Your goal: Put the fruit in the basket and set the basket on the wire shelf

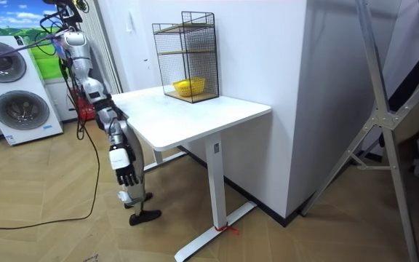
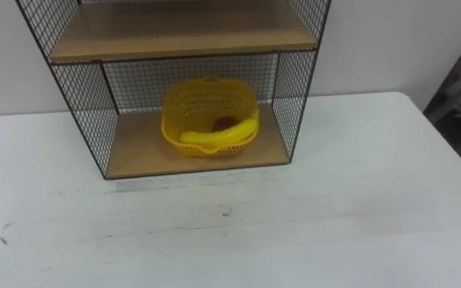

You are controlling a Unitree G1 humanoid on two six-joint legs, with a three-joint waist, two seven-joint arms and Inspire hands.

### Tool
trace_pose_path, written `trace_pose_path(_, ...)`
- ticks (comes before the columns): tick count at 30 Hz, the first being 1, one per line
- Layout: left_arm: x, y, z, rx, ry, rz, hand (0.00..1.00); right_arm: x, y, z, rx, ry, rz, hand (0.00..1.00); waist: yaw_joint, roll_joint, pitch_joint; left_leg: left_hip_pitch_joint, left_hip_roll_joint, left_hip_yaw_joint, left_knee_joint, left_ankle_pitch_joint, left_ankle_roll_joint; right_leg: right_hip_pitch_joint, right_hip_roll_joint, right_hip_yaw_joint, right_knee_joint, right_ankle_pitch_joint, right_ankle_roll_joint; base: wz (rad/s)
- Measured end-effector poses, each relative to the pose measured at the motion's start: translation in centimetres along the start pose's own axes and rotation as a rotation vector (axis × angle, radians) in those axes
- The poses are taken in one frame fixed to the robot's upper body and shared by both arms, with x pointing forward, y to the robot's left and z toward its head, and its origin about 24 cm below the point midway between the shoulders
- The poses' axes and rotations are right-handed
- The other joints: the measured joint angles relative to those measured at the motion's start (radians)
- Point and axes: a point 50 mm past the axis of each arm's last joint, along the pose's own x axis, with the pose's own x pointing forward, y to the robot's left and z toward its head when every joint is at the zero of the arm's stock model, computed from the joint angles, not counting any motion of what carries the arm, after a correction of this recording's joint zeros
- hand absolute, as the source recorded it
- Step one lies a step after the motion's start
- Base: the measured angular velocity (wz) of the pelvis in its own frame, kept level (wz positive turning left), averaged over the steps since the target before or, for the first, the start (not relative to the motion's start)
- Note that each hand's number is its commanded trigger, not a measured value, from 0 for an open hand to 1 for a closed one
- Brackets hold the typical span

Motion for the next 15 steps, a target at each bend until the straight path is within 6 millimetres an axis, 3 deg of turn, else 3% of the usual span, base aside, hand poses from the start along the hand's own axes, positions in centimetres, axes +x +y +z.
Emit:
trace_pose_path(6,-0.1,-0.9,0.2,0.175,-0.024,-0.053,0.0,-0.3,1.3,1.2,-0.111,-0.074,0.116,0.0,-0.004,-0.002,0.0017,-0.01,0.002,-0.007,0.0,0.004,-0.004,-0.001,0.002,-0.015,-0.019,0.01,0.001,0.05)
trace_pose_path(15,-0.2,-1.4,-0.1,0.221,-0.017,-0.085,0.0,-0.3,1.5,0.1,-0.181,-0.064,0.181,0.0,0.003,0.001,-0.0005,-0.003,0.003,-0.002,0.0,0.005,-0.004,0.005,0.004,-0.005,-0.018,0.011,0.0,-0.01)
